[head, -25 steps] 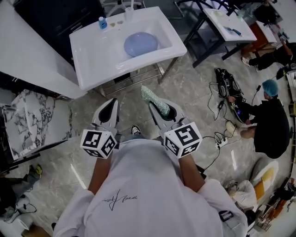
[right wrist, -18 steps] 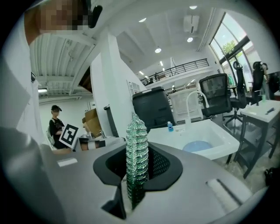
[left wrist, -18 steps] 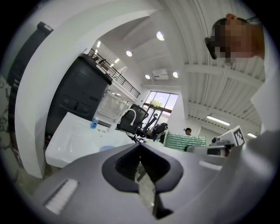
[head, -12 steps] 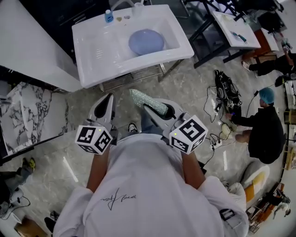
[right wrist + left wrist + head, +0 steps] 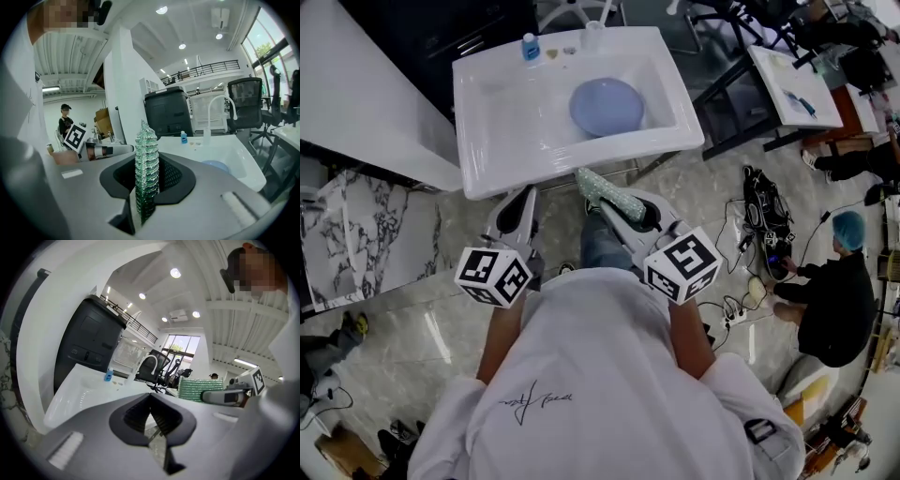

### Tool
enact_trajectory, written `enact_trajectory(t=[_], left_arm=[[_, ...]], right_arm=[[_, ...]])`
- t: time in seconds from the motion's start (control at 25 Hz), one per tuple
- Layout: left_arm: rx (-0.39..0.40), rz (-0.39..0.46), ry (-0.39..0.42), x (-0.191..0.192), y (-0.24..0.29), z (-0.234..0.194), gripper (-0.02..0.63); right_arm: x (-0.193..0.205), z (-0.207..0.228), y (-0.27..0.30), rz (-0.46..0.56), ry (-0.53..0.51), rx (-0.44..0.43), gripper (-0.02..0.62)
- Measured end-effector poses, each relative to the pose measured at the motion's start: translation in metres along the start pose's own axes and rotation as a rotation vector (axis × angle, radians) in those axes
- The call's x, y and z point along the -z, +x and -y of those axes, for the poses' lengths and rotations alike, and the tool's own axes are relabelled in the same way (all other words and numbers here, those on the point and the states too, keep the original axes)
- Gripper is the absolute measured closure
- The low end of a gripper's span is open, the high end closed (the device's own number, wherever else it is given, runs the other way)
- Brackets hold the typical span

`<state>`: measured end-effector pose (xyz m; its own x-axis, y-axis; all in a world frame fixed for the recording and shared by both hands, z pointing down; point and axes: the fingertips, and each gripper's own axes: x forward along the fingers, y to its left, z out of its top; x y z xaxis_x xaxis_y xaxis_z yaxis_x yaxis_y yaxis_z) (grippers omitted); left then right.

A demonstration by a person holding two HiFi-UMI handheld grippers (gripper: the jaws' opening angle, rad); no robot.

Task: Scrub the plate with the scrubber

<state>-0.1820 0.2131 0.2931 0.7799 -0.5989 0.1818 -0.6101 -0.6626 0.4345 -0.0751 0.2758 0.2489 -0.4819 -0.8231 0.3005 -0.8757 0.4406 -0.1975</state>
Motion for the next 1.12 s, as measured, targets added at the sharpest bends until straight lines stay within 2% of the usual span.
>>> enact_trajectory(t=[0.6,0.88,1.12], left_arm=[[-0.082,-0.052,0.001,-0.031,0.167,-0.019,0.603],[-0.146,-0.105,0.005,-0.027,0.226,-0.034,0.603],[-0.214,-0.155,-0.01,-0.013,0.25,-0.05,0.603]], right_arm=[[-0.033,0.165,0.065,-0.047,0.062,-0.08,0.532],[-0.029,0.252,0.085,-0.091,0.174,-0.014,0.532],[-0.011,0.311,0.099,-0.122,0.274,0.064,0.535]])
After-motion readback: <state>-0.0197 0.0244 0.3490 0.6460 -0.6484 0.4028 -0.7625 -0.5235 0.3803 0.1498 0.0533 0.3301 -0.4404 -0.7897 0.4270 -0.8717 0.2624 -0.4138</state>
